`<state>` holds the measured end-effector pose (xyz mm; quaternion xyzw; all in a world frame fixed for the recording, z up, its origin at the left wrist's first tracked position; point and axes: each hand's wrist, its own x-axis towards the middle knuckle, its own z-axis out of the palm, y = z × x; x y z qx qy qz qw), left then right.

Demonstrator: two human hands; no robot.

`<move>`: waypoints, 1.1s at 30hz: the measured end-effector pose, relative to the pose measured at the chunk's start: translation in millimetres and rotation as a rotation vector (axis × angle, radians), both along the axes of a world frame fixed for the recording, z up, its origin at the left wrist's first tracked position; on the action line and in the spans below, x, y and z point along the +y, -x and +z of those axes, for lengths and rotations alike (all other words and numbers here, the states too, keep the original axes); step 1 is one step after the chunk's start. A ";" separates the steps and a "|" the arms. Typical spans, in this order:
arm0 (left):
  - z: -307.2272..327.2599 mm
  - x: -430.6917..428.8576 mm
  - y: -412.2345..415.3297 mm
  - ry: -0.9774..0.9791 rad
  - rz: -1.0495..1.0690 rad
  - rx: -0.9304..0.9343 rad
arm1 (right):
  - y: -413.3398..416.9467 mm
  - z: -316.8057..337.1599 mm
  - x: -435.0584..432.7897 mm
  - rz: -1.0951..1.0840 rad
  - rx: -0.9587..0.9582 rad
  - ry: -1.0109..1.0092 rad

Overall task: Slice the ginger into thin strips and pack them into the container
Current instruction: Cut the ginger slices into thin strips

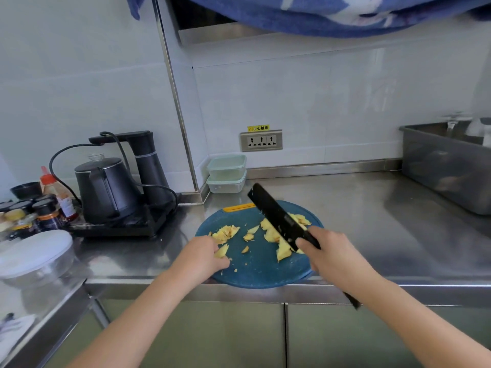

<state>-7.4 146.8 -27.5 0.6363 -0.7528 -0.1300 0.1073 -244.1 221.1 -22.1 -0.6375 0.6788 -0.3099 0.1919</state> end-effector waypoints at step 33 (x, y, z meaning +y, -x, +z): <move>-7.2 -10.6 21.4 0.050 0.059 0.061 | -33.1 3.2 -5.1 0.307 1.226 -0.138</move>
